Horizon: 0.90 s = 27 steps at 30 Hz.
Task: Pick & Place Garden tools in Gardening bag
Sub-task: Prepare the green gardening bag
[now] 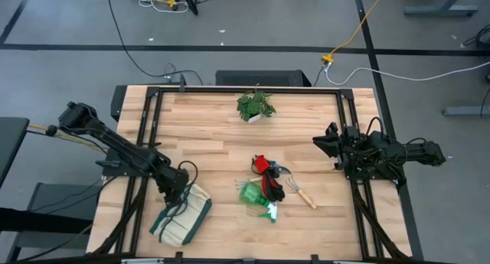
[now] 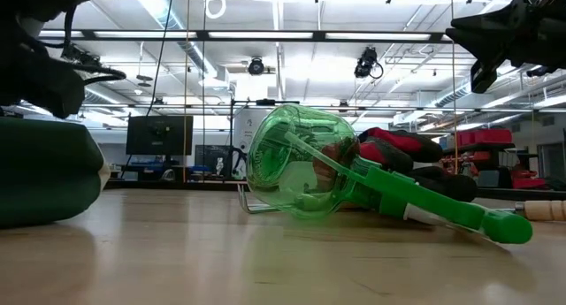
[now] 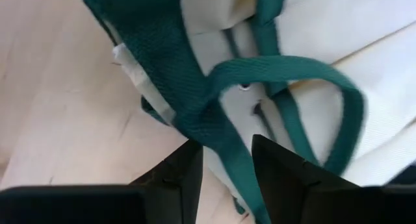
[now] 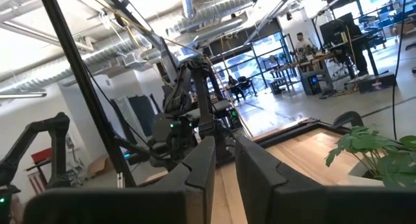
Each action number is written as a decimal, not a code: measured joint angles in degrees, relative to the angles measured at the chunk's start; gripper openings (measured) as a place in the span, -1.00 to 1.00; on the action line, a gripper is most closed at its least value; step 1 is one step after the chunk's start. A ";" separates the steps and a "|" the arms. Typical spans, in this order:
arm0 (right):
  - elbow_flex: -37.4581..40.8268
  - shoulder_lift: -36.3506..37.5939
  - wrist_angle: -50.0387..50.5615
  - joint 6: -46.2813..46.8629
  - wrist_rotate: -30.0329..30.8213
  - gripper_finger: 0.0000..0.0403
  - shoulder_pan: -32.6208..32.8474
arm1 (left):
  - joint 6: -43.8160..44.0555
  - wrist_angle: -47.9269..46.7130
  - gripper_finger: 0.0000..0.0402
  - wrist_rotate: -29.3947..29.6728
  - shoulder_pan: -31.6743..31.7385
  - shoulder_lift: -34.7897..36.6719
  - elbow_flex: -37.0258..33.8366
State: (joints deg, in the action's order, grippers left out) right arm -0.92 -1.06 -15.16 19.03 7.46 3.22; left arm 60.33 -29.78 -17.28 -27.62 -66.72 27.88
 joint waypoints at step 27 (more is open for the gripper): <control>-0.01 0.00 0.29 -0.46 0.04 -0.69 -0.02 | -5.46 11.48 -0.97 -3.94 0.00 -6.71 0.44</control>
State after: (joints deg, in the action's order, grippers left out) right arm -0.93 -1.06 -14.87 18.57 7.51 3.20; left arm 54.86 -18.30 -21.22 -27.62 -73.43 28.33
